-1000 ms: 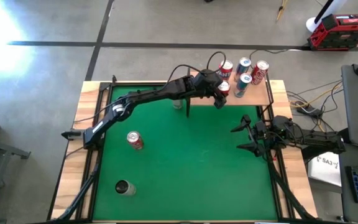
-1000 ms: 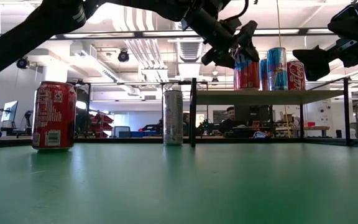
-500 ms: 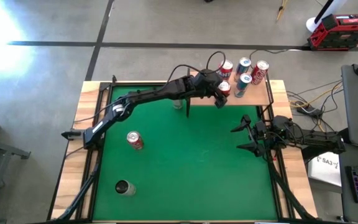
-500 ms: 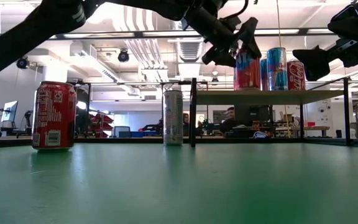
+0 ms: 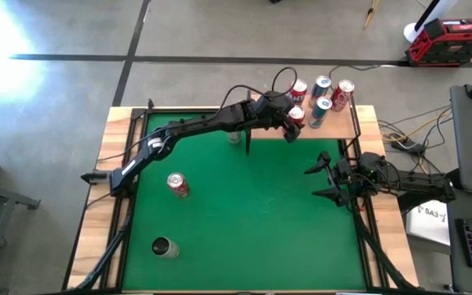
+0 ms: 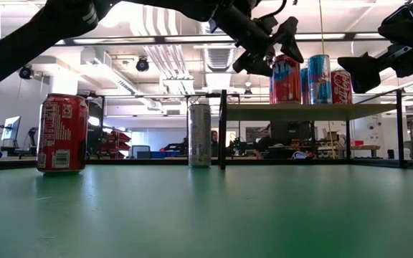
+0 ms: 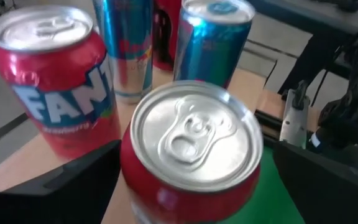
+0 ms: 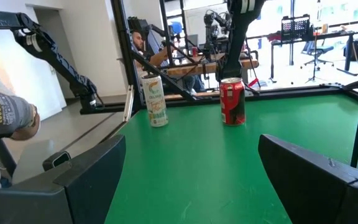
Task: Place canned beverage on shelf
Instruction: Put the red soda can on the shelf aligned with the other red soda can, then put the top white-yellow soda can on the shelf
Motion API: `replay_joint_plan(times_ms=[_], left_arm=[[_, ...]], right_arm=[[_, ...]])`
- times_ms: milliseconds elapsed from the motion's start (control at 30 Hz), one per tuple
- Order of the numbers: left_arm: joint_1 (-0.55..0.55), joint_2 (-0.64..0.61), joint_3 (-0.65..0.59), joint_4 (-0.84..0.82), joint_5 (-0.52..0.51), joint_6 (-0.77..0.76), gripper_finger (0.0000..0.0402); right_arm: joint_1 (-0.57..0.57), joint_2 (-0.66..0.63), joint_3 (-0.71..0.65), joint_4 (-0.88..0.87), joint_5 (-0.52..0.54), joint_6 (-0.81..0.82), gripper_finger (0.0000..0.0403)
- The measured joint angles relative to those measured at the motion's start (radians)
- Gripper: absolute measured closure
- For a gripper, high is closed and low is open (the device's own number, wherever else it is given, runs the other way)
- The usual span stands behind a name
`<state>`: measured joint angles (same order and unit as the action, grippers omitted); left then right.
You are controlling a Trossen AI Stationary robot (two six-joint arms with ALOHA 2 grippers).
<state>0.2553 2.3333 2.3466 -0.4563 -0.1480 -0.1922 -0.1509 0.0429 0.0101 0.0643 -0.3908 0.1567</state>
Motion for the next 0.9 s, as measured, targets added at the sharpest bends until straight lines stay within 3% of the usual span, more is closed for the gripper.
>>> replay_joint_plan(times_ms=[167,567,767,900], left_arm=[[0.013,0.0,0.0,-0.053,-0.03,-0.037,0.0003],[0.062,-0.087,-0.002,-0.275,0.012,-0.057,0.0002],[0.068,-0.122,-0.002,-0.383,0.138,-0.049,0.001],[0.067,-0.143,-0.002,-0.473,0.166,-0.099,0.0019]], right_arm=[[0.0,0.0,0.0,0.0,0.0,0.0,0.0044],[0.0,0.0,0.0,0.0,0.0,0.0,0.0044],[0.0,0.0,0.0,0.0,0.0,0.0,0.0044],[0.0,0.0,0.0,0.0,-0.001,0.0,0.0044]])
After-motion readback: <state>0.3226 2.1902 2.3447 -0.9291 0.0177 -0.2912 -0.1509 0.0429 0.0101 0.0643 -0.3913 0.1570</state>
